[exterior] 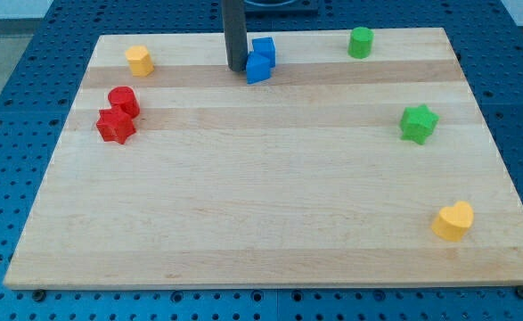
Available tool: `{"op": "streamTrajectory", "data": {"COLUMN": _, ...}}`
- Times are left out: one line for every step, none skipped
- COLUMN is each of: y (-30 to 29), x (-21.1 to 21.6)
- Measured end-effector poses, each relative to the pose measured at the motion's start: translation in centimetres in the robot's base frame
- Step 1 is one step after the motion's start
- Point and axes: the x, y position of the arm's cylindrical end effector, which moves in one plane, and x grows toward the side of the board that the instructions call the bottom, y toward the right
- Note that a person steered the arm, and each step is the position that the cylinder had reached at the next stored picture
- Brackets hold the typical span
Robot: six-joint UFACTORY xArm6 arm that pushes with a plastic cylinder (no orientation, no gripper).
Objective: Slide the yellow hexagon left to the yellow heart
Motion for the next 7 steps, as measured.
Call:
{"op": "streamTrajectory", "data": {"y": -2.3, "x": -6.1}}
{"op": "streamTrajectory", "data": {"y": -4.7, "x": -7.4}}
{"op": "streamTrajectory", "data": {"y": -12.1, "x": -6.3}}
{"op": "streamTrajectory", "data": {"y": -16.1, "x": -7.0}}
{"op": "streamTrajectory", "data": {"y": -17.7, "x": -6.6}}
{"op": "streamTrajectory", "data": {"y": -15.5, "x": 0.3}}
{"op": "streamTrajectory", "data": {"y": -12.0, "x": 4.8}}
